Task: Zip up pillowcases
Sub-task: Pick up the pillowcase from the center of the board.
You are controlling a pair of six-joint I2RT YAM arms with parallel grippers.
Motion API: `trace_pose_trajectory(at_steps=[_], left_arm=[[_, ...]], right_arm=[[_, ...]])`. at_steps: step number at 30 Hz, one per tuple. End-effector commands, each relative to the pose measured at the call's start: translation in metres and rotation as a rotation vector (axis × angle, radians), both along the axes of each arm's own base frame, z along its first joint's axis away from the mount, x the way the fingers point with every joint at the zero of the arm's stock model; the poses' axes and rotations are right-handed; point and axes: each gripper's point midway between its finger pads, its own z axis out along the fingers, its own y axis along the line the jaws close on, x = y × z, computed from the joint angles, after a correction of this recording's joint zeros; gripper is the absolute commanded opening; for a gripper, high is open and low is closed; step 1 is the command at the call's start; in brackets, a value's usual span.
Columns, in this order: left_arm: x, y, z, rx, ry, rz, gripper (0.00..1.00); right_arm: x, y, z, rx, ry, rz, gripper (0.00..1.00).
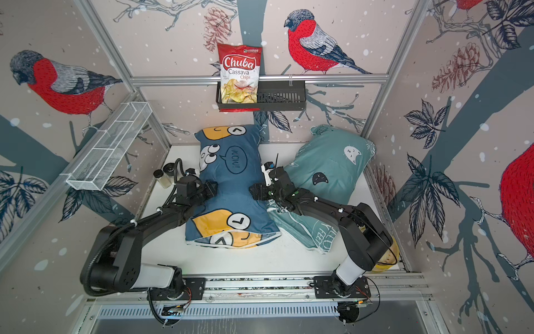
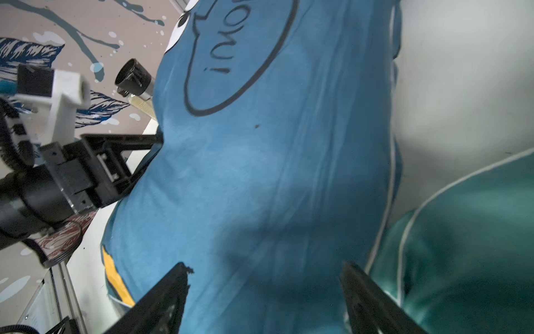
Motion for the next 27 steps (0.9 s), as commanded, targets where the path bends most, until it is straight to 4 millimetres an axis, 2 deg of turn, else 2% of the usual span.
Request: trace_pose_trajectory(at_steps=[1, 6, 8, 10, 12, 13, 16, 18, 20, 23, 27], left_arm=[[0.019, -0.02, 0.021, -0.093, -0.06, -0.03, 0.47], [0.039, -0.039, 0.029, -0.115, -0.079, -0.047, 0.46], [0.045, -0.046, 0.033, -0.119, -0.09, -0.052, 0.46], [0.049, -0.054, 0.035, -0.125, -0.095, -0.061, 0.46], [0.051, -0.066, 0.04, -0.131, -0.103, -0.082, 0.47], [0.051, -0.07, 0.043, -0.128, -0.109, -0.094, 0.52], [0.047, -0.076, 0.051, -0.09, -0.118, -0.134, 0.75], [0.041, -0.069, 0.058, -0.021, -0.126, -0.137, 0.89], [0.033, -0.058, 0.065, 0.06, -0.129, -0.126, 0.98], [0.012, -0.039, 0.076, 0.152, -0.118, -0.1, 1.0], [-0.038, -0.023, 0.065, 0.164, -0.046, -0.103, 1.0]], right_arm=[[-0.016, -0.007, -0.004, -0.104, -0.025, -0.002, 0.83], [-0.048, -0.021, -0.02, -0.255, -0.042, -0.012, 0.83], [-0.055, -0.015, -0.025, -0.259, -0.035, 0.007, 0.83], [-0.053, -0.004, -0.029, -0.244, -0.026, 0.014, 0.81], [-0.043, 0.008, -0.034, -0.247, -0.022, 0.011, 0.8], [-0.034, 0.011, -0.037, -0.253, -0.019, -0.007, 0.8], [0.01, -0.003, -0.052, -0.312, 0.033, -0.161, 0.77], [0.034, -0.012, -0.052, -0.33, 0.03, -0.23, 0.77], [0.05, -0.013, -0.044, -0.287, 0.036, -0.257, 0.76], [0.067, -0.015, -0.039, -0.247, 0.051, -0.284, 0.74], [0.08, -0.018, -0.035, -0.216, 0.061, -0.293, 0.74]])
